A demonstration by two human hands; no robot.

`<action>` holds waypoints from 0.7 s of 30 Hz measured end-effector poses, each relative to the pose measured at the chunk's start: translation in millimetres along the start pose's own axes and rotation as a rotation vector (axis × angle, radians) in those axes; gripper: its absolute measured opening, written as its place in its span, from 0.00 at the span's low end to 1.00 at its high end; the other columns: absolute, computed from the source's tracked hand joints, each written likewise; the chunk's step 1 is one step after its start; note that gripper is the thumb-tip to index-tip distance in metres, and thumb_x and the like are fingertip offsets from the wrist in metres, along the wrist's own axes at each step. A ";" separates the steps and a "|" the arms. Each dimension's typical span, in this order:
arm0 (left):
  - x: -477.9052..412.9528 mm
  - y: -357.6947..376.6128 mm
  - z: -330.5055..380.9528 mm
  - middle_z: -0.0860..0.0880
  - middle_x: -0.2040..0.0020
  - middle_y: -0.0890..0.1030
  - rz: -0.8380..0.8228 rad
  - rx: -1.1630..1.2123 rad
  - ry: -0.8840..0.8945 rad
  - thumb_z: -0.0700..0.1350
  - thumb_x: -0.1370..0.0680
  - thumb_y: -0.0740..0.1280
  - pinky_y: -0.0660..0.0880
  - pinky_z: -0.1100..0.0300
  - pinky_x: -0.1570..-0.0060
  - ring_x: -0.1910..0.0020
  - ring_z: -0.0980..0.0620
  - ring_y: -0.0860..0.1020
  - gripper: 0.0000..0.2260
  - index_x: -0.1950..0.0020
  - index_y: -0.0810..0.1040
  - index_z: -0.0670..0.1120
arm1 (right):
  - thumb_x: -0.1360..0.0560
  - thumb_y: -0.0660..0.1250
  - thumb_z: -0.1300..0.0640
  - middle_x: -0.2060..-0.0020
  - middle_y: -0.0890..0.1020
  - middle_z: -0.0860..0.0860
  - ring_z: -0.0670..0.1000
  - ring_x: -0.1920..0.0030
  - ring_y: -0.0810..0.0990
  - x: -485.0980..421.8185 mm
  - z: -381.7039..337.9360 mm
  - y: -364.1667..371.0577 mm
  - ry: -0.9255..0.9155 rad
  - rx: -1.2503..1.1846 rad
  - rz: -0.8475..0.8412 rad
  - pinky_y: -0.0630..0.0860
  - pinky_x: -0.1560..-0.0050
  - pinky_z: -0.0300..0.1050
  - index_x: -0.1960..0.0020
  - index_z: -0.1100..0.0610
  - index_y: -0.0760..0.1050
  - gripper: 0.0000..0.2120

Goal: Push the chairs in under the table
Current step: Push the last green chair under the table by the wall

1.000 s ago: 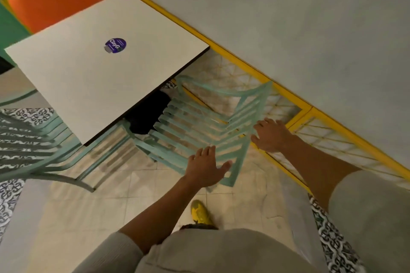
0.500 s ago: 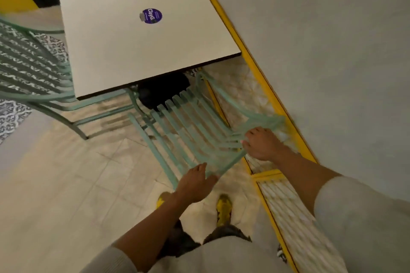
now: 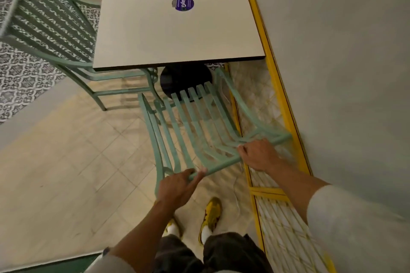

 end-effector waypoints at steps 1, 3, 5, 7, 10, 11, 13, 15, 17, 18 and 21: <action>-1.9 -2.4 -0.8 0.49 0.60 0.84 0.028 -0.034 -0.026 0.83 0.26 0.40 0.84 0.51 0.58 0.59 0.48 0.85 0.42 0.32 0.80 0.64 | 0.12 0.52 0.48 0.55 0.87 0.58 0.60 0.51 0.85 -0.8 0.9 1.2 0.003 0.024 -0.001 0.77 0.38 0.57 0.51 0.57 0.84 0.25; -6.6 -5.0 -0.4 0.48 0.62 0.84 0.091 -0.113 -0.028 0.82 0.25 0.38 0.83 0.52 0.61 0.62 0.47 0.85 0.43 0.36 0.84 0.62 | 0.13 0.50 0.44 0.56 0.87 0.56 0.58 0.54 0.85 -2.4 2.5 4.1 0.027 0.044 0.005 0.77 0.44 0.53 0.51 0.56 0.84 0.28; -8.5 -4.7 -1.1 0.49 0.65 0.84 0.132 -0.171 -0.013 0.82 0.25 0.38 0.80 0.55 0.66 0.65 0.49 0.84 0.44 0.41 0.86 0.60 | 0.13 0.49 0.44 0.58 0.87 0.55 0.57 0.58 0.83 1.3 1.1 7.1 0.045 0.028 0.022 0.75 0.49 0.51 0.54 0.56 0.84 0.29; -9.5 -1.6 -1.7 0.51 0.66 0.83 0.136 -0.195 0.002 0.82 0.25 0.39 0.80 0.57 0.68 0.67 0.51 0.82 0.44 0.43 0.87 0.59 | 0.16 0.41 0.46 0.62 0.84 0.53 0.56 0.64 0.76 10.0 -0.1 12.6 0.043 0.035 0.017 0.70 0.56 0.49 0.54 0.55 0.82 0.32; -12.0 0.9 -3.8 0.55 0.66 0.81 0.129 -0.169 0.033 0.83 0.26 0.41 0.80 0.58 0.67 0.68 0.56 0.79 0.43 0.43 0.87 0.59 | 0.20 0.36 0.47 0.66 0.76 0.51 0.54 0.68 0.71 26.5 1.2 23.8 0.077 0.012 0.021 0.69 0.62 0.49 0.57 0.52 0.76 0.30; -13.1 0.0 -5.9 0.55 0.65 0.81 0.127 -0.158 0.043 0.83 0.26 0.41 0.80 0.58 0.67 0.68 0.56 0.79 0.43 0.42 0.87 0.59 | 0.16 0.43 0.47 0.68 0.76 0.51 0.55 0.68 0.73 32.5 1.7 26.5 0.112 -0.005 0.021 0.72 0.62 0.48 0.60 0.53 0.76 0.27; -16.2 -2.4 -9.5 0.54 0.62 0.83 0.118 -0.151 0.075 0.84 0.26 0.42 0.81 0.58 0.65 0.66 0.56 0.80 0.43 0.41 0.87 0.59 | 0.14 0.54 0.45 0.70 0.78 0.52 0.55 0.68 0.76 40.6 -1.7 30.3 0.156 -0.042 0.052 0.73 0.61 0.49 0.64 0.53 0.78 0.26; -18.7 -6.3 -14.3 0.55 0.59 0.85 0.106 -0.139 0.102 0.84 0.26 0.41 0.82 0.56 0.63 0.63 0.56 0.81 0.44 0.40 0.87 0.59 | 0.14 0.55 0.44 0.71 0.77 0.51 0.54 0.69 0.76 44.3 -8.7 33.5 0.156 -0.077 0.096 0.73 0.58 0.50 0.65 0.51 0.78 0.26; -22.0 -8.6 -20.4 0.55 0.56 0.85 0.083 -0.131 0.117 0.84 0.26 0.40 0.83 0.55 0.61 0.61 0.56 0.81 0.45 0.39 0.86 0.60 | 0.14 0.53 0.44 0.71 0.75 0.50 0.54 0.69 0.73 43.4 -14.1 35.2 0.146 -0.088 0.123 0.69 0.59 0.49 0.64 0.52 0.81 0.27; -22.8 -9.3 -22.9 0.55 0.57 0.85 0.073 -0.136 0.117 0.83 0.26 0.40 0.83 0.56 0.61 0.62 0.57 0.81 0.44 0.39 0.86 0.60 | 0.14 0.52 0.44 0.71 0.75 0.50 0.54 0.69 0.73 41.9 -16.0 36.8 0.133 -0.072 0.127 0.66 0.61 0.48 0.62 0.52 0.83 0.28; -19.3 -9.3 -21.0 0.56 0.66 0.81 0.126 -0.171 0.094 0.81 0.24 0.39 0.80 0.59 0.65 0.68 0.58 0.79 0.43 0.43 0.88 0.59 | 0.14 0.52 0.43 0.70 0.81 0.51 0.53 0.70 0.71 40.0 -14.9 39.6 0.102 -0.075 0.176 0.62 0.61 0.47 0.60 0.53 0.84 0.28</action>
Point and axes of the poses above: each hand's wrist, its own x-axis away from the middle knuckle, its own y-axis out of the palm, z = x × y, the point moved 10 cm from there along -x, towards the middle knuckle
